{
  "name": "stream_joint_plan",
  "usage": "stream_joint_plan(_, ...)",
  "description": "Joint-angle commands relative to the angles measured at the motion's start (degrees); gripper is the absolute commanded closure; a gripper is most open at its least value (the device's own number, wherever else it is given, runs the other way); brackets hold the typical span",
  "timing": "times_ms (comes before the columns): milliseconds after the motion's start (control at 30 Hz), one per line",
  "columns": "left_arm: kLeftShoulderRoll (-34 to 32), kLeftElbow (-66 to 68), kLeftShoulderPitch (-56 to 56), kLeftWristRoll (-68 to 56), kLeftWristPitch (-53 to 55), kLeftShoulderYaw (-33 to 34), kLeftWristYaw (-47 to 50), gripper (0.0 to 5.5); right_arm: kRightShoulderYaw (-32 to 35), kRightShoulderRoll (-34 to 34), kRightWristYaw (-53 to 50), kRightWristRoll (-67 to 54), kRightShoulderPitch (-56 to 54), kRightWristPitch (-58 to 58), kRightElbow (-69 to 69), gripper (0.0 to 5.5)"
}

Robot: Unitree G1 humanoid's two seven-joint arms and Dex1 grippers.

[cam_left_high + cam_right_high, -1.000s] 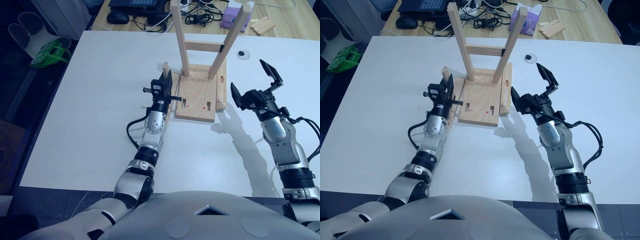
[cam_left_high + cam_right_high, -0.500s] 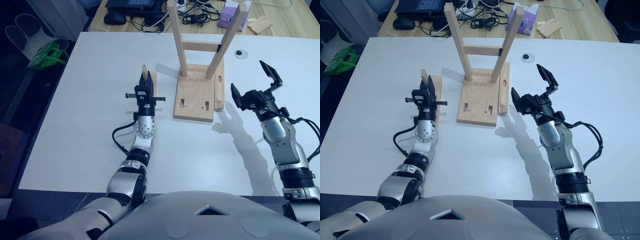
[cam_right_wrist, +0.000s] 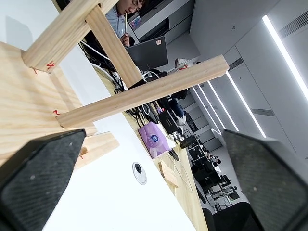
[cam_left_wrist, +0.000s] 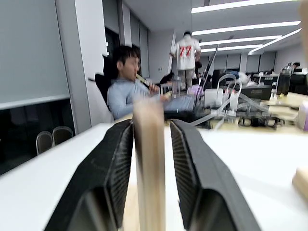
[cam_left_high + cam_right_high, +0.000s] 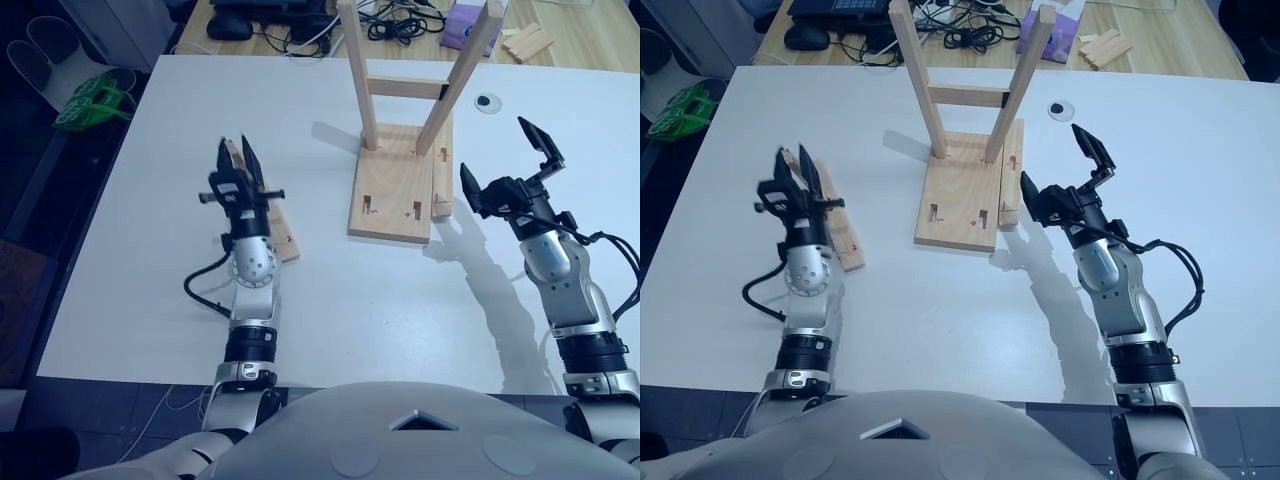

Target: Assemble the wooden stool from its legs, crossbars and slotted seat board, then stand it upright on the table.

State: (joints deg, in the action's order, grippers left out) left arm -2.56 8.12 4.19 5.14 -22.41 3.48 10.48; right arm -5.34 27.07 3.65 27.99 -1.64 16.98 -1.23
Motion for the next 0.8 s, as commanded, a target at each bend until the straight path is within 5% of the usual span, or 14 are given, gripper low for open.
stream_joint_plan(33,-0.3,-14.4,1.5,-1.1,11.5,-1.6,-3.3,4.15,0.1,-0.7,-0.9,0.0,1.0,-0.5,0.7,0.1)
stream_joint_plan(300,-4.3,-29.8,15.7,-2.6,36.1,3.6,-4.9,4.15,-0.1,-2.0,-2.4,0.9,3.9,-1.5,2.7,0.1)
stream_joint_plan(567,-5.3,-33.0,31.2,-14.3,45.0,7.5,-7.8,4.15,-0.6,-3.2,-3.2,1.6,5.6,-2.7,4.2,0.1)
stream_joint_plan(800,-2.5,-16.1,19.9,-15.1,49.6,9.8,-7.3,4.15,-0.4,-3.6,-3.2,2.0,6.1,-3.3,4.9,0.1)
